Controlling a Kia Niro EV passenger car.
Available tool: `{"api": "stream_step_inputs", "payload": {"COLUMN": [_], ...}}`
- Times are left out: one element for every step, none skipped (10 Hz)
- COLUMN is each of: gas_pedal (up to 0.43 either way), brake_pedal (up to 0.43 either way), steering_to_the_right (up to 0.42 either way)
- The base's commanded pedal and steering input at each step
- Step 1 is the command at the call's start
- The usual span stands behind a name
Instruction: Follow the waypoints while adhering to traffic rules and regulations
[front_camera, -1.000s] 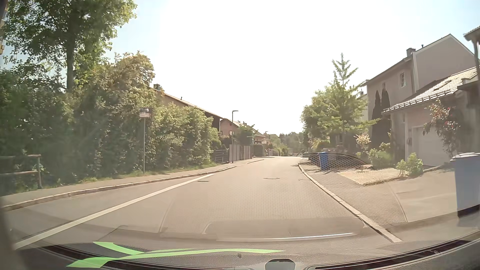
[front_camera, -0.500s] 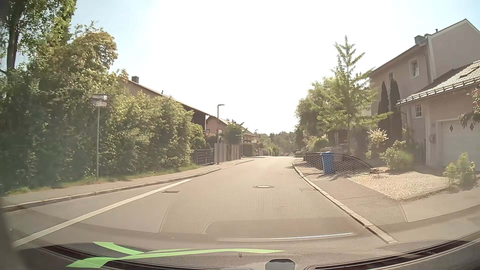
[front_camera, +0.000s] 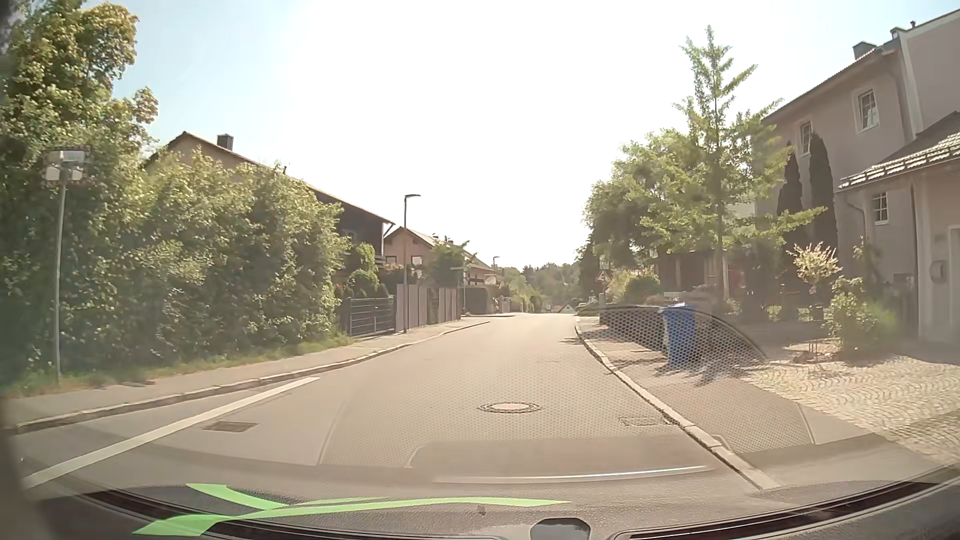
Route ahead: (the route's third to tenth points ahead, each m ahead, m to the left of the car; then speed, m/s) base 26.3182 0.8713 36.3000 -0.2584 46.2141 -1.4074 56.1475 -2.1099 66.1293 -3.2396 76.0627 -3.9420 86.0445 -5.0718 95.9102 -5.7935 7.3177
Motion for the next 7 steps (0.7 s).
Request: {"api": "stream_step_inputs", "payload": {"gas_pedal": [0.000, 0.000, 0.008, 0.020, 0.020, 0.028, 0.028], "brake_pedal": [0.000, 0.000, 0.000, 0.000, 0.000, 0.000, 0.000], "steering_to_the_right": [0.022, 0.020, 0.018, 0.017, 0.016, 0.016, 0.014]}}
